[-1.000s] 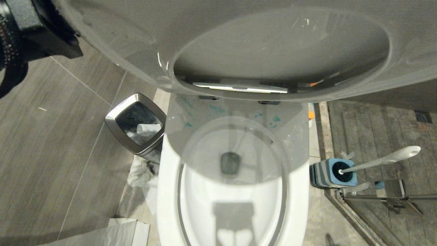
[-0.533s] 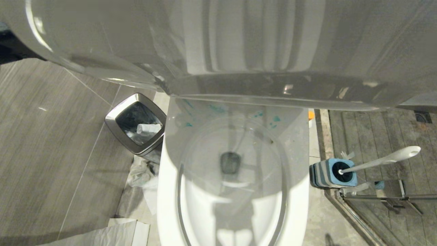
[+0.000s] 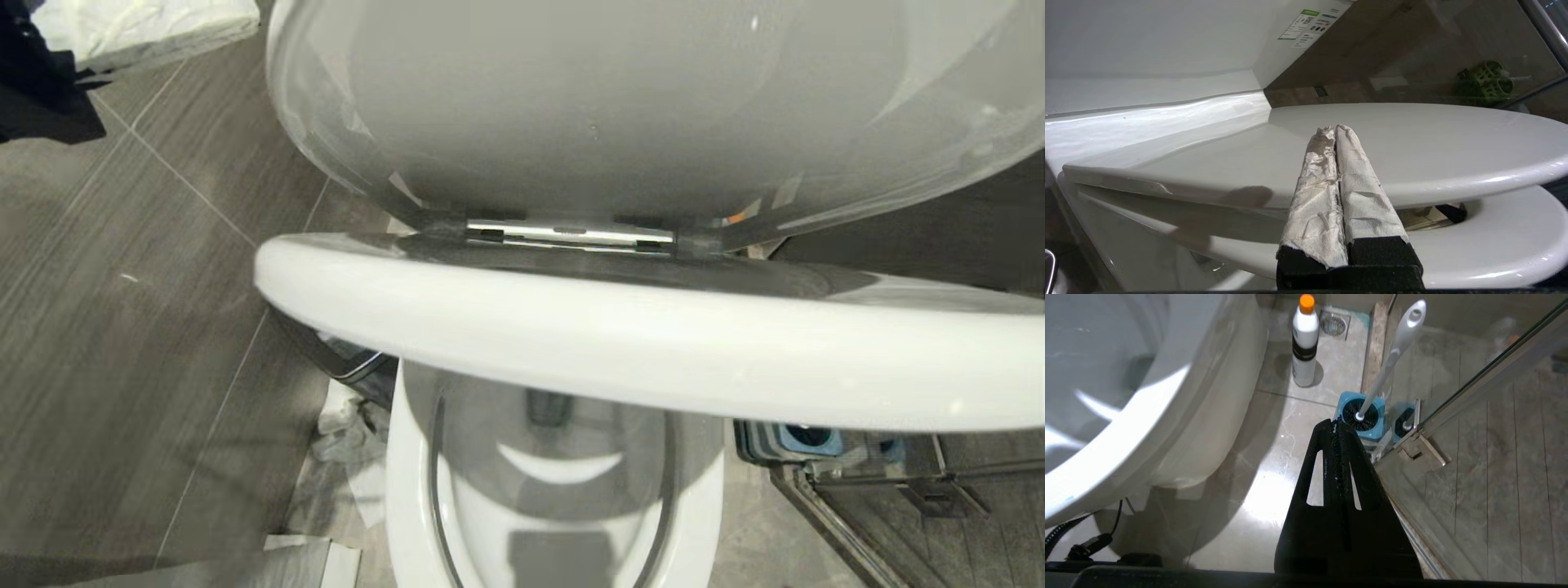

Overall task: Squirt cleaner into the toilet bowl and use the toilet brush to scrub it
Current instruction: Close the toilet lid

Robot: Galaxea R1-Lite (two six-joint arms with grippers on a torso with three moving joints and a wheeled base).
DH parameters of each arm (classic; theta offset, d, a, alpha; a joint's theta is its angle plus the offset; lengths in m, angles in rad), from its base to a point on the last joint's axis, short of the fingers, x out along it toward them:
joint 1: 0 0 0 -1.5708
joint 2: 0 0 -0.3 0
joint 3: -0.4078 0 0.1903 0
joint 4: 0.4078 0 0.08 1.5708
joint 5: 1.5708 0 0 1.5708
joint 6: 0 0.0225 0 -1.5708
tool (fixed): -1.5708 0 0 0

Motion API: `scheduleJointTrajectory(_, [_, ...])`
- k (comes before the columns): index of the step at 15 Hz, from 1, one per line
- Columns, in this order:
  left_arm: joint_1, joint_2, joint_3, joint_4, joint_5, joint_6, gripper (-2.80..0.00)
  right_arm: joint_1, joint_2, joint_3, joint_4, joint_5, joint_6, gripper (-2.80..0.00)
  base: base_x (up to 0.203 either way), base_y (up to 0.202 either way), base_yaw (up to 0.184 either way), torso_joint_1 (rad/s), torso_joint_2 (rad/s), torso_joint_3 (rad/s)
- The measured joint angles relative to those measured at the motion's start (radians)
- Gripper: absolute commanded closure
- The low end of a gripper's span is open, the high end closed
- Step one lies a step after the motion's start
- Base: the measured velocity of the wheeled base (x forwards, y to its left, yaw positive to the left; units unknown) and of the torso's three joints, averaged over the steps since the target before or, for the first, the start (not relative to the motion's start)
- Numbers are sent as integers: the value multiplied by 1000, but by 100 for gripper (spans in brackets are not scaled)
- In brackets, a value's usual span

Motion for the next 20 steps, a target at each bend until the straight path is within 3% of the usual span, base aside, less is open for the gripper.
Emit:
scheduleJointTrajectory(15, [-3, -57, 3, 110, -1, 84, 0, 0, 0, 0, 0, 0, 0, 0, 0, 0, 0, 1, 3, 202])
scheduleJointTrajectory(20, [-3, -67, 7, 134, -4, 96, 0, 0, 0, 0, 0, 0, 0, 0, 0, 0, 0, 0, 2, 43])
